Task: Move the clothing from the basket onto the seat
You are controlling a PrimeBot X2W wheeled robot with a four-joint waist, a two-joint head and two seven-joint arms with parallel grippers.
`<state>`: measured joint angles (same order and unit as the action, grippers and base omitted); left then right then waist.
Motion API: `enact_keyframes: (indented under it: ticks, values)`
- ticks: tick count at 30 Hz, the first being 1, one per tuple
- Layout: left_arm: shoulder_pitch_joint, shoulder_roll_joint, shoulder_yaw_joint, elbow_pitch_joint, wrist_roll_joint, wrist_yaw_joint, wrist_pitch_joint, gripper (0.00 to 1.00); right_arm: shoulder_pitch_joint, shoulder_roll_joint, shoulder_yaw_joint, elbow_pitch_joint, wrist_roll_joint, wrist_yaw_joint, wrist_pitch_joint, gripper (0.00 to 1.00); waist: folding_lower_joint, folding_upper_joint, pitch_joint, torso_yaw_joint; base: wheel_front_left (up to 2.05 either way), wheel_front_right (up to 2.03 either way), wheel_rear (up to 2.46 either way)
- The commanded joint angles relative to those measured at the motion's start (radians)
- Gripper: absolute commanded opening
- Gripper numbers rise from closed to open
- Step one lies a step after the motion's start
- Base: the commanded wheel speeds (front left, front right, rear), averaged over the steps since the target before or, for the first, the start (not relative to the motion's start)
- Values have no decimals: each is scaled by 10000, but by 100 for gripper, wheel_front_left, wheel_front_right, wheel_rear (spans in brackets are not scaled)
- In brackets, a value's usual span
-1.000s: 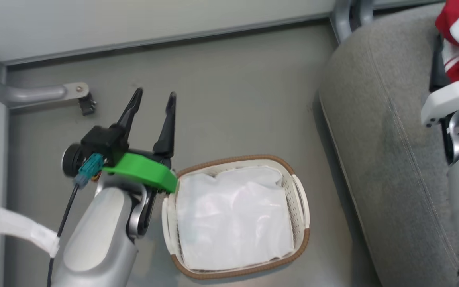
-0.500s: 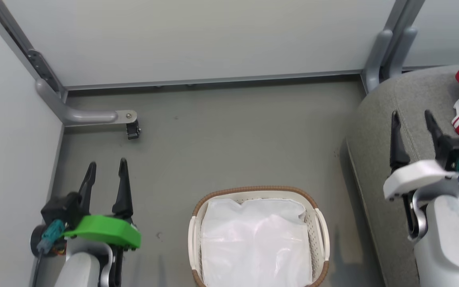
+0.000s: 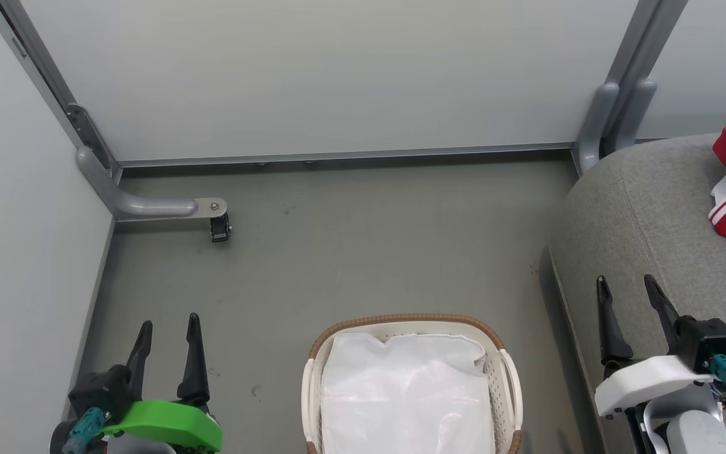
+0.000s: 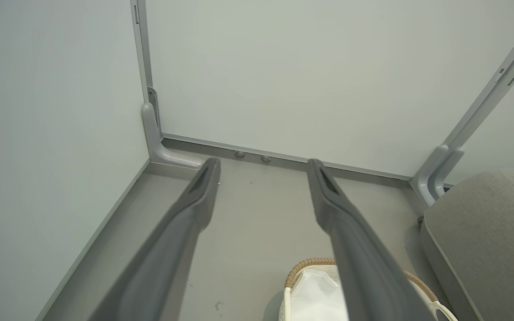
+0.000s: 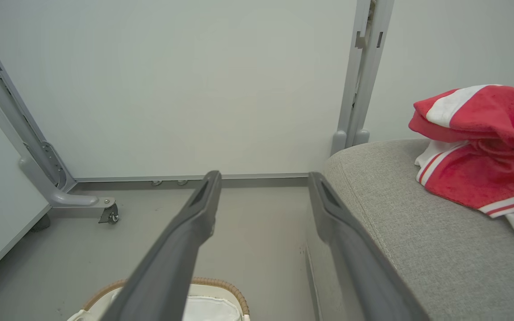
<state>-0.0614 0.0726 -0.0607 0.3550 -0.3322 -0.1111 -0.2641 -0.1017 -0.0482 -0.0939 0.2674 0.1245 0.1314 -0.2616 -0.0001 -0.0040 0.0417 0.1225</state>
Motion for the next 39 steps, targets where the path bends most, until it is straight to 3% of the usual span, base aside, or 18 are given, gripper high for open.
enact_keyframes:
  ticks: [1, 16, 17, 21, 39]
  values:
    - [146, -38, 75, -50, 90, -29, -4, 100, 130, -46, 2, -85, 105, -14, -51, 100, 1, 40, -1, -38, 0, 0, 0]
    - [241, -158, 118, 190, 294, -143, -4, 100, 394, -41, 70, -26, 154, -14, -51, 100, 1, 40, -201, -37, 0, 0, 0]
    - [91, -163, 107, 188, 251, -121, 0, 0, 289, -2, 82, -34, 113, 0, 0, 0, 1, 0, -198, -42, 0, 0, 0]
    - [124, -196, 89, 516, 242, -119, 6, 0, 381, 102, 86, 285, 120, 0, 26, 0, 1, 0, -208, -37, 0, 0, 0]
    - [-41, -199, 491, 141, -2765, -138, 889, 0, 245, 64, 2, 164, 3526, -2, 901, 0, 1, 6, -234, -205, 0, 0, 0]
